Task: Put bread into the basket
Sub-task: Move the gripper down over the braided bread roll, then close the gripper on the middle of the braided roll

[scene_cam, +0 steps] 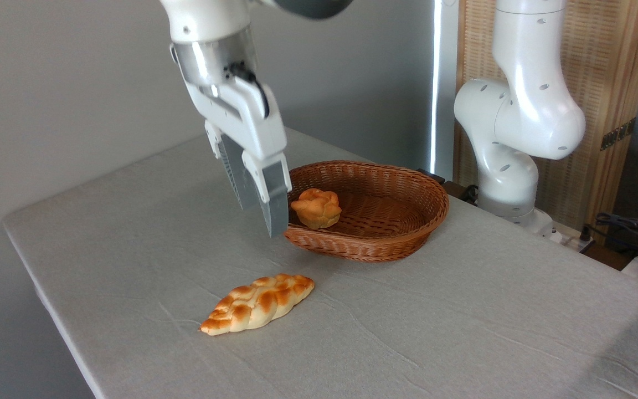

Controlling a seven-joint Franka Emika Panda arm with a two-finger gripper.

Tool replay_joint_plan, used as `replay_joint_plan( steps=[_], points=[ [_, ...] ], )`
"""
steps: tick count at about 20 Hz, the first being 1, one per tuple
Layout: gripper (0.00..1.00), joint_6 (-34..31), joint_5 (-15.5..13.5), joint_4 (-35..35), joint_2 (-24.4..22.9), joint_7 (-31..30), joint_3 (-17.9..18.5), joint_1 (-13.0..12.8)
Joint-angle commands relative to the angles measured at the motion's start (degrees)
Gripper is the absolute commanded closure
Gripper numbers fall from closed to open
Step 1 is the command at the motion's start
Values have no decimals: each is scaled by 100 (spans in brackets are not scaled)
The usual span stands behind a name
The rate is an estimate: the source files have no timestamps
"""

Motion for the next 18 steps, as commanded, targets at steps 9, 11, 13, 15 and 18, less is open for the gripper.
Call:
replay_joint_plan(
  steps=[9, 11, 13, 15, 18],
  points=[
    [0, 2486, 572, -1931, 39, 81, 49, -578],
    [0, 2513, 881, -1931, 65, 64, 58, -569],
    [0, 2530, 944, -1931, 109, 55, 58, -569],
    [0, 2530, 944, -1922, 100, 55, 84, -560],
    [0, 2530, 944, -1922, 100, 64, 93, -560]
  ],
)
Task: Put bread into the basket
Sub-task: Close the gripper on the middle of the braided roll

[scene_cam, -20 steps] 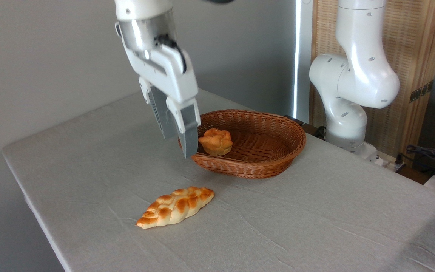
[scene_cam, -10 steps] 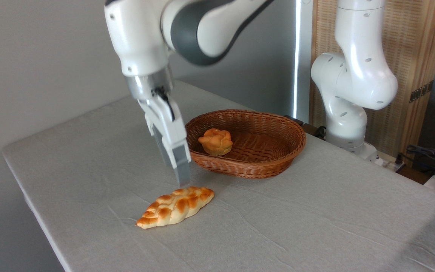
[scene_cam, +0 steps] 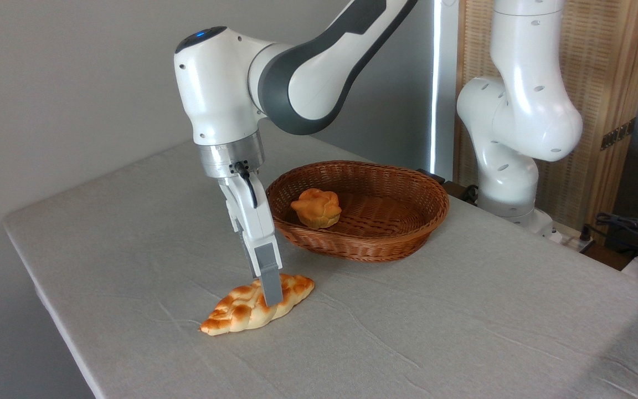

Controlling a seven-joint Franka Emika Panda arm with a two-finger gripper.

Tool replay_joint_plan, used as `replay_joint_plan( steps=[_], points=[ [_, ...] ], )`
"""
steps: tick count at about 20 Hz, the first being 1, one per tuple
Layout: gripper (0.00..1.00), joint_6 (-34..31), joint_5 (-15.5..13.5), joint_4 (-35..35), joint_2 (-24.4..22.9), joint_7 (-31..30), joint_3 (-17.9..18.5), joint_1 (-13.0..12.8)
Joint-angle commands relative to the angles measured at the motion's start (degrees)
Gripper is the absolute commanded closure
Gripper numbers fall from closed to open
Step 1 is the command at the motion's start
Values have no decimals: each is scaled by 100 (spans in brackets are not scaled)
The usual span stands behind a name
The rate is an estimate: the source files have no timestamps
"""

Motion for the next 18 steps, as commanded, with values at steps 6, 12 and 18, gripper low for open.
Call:
replay_joint_plan(
  steps=[6, 12, 18],
  points=[
    [0, 413, 320, -144, 114, 80, 48, -36],
    [3, 846, 320, -285, 149, 80, 48, -36],
    [59, 846, 320, -311, 140, 98, 40, -45]
  ],
)
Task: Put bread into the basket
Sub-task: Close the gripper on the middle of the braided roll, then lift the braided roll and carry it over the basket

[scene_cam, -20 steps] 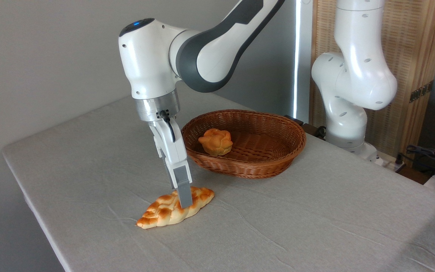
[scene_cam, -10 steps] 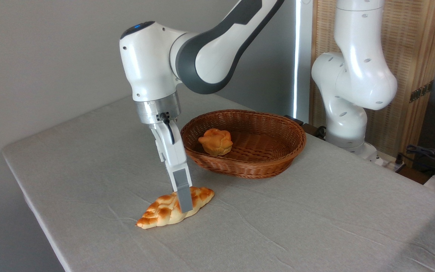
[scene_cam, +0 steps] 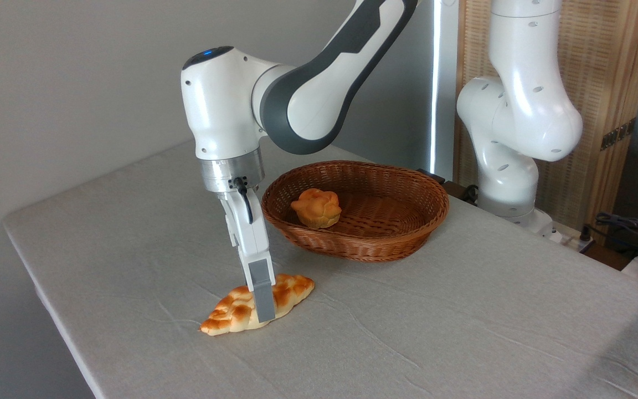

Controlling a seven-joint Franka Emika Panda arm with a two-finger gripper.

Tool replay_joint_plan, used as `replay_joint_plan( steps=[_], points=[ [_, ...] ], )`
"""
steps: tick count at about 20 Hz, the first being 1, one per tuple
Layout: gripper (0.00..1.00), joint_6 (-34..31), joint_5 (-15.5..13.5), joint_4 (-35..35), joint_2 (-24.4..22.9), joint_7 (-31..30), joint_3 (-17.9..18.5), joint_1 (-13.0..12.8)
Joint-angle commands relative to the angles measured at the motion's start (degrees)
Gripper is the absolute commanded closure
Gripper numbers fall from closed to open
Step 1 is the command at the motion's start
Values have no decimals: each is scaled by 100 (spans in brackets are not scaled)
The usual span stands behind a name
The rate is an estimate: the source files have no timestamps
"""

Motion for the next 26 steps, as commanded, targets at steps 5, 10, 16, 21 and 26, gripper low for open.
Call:
replay_joint_plan(
  steps=[5, 10, 16, 21, 26],
  points=[
    [65, 92, 90, -83, -47, 102, 33, -118],
    [65, -47, 90, -74, -91, 102, 33, -136],
    [58, -873, 81, 101, -723, 67, 15, -215],
    [58, -2085, -6, 680, -1382, 49, 173, -180],
    [58, -3448, -332, 612, -1963, -21, 121, -232]
  ],
)
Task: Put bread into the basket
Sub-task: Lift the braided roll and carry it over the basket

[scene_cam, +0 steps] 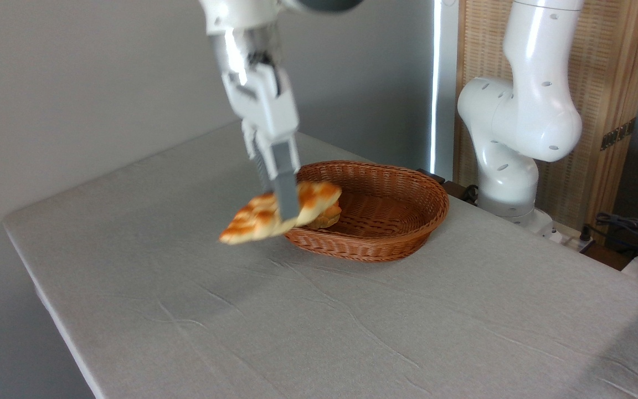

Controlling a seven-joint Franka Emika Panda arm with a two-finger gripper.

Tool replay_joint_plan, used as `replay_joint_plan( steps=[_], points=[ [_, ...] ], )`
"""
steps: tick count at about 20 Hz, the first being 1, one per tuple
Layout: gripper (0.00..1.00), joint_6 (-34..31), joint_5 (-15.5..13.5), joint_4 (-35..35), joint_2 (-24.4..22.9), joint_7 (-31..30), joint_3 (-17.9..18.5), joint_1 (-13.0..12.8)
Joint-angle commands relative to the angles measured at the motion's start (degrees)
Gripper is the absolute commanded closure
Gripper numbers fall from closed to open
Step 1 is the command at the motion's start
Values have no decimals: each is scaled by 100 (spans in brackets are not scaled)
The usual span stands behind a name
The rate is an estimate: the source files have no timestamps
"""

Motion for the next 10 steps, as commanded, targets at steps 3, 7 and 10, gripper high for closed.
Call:
replay_joint_plan(
  steps=[3, 7, 10],
  points=[
    [55, -1043, -191, -645, -841, -21, -3, -89],
    [52, -1113, -200, -1270, -1308, -39, -3, -360],
    [35, -1245, -200, -1771, -1380, -144, -12, -721]
  ],
)
